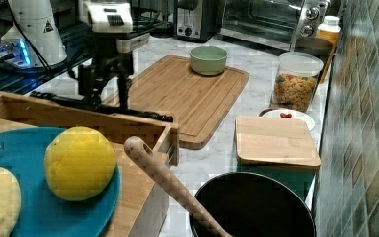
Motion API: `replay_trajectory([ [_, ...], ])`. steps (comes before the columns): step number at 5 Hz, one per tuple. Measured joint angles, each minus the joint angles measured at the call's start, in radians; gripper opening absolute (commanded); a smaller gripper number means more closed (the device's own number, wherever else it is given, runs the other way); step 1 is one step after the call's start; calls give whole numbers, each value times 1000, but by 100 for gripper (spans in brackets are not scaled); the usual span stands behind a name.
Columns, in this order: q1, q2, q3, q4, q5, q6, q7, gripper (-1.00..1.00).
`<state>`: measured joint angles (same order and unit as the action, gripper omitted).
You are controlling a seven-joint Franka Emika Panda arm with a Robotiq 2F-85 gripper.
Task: Open the drawer.
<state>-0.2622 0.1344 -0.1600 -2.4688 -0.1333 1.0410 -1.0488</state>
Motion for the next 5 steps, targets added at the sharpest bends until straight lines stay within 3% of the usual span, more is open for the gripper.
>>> replay_trajectory([
  [1, 46, -35, 28, -51, -2, 5, 107, 100],
  [3, 120, -61, 40, -100, 18, 21, 116, 100],
  [5, 119, -73, 74, -113, 107, 19, 124, 100],
])
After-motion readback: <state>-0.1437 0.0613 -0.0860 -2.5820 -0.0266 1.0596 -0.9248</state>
